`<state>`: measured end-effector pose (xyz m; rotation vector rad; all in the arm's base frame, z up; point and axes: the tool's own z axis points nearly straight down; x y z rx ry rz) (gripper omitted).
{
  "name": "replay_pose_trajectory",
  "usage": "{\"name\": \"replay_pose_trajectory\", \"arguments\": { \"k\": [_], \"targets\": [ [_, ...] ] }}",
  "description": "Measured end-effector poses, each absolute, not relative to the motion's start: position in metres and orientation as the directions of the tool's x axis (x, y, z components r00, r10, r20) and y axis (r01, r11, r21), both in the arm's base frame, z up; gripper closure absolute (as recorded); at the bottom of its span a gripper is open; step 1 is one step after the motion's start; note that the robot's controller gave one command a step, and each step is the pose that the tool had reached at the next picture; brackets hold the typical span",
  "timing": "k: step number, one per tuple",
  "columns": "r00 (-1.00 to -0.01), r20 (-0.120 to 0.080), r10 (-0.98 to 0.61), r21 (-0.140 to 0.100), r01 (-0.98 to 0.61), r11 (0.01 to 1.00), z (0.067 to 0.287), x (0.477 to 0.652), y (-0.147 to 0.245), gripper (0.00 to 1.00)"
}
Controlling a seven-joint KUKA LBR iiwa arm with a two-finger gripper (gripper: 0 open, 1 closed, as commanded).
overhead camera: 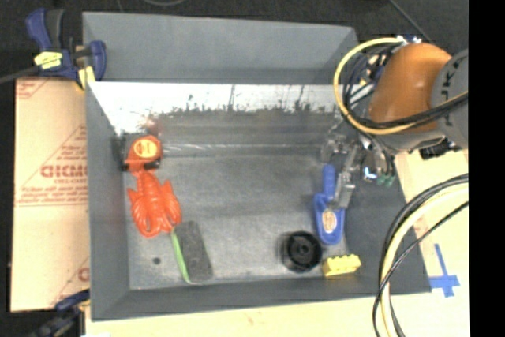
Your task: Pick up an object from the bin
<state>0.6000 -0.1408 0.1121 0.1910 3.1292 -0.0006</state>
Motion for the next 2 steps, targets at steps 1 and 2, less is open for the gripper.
{"name": "replay_pose_trajectory", "arguments": {
  "k": [1, 2],
  "targets": [
    [-0.993, -0.003, -0.122, -0.002, -0.122, 0.993, 0.094, 0.587, -0.129, 0.00],
    [-0.859, -0.013, -0.511, -0.004, -0.511, 0.859, 0.075, 0.614, -0.155, 1.00]
  ]
}}
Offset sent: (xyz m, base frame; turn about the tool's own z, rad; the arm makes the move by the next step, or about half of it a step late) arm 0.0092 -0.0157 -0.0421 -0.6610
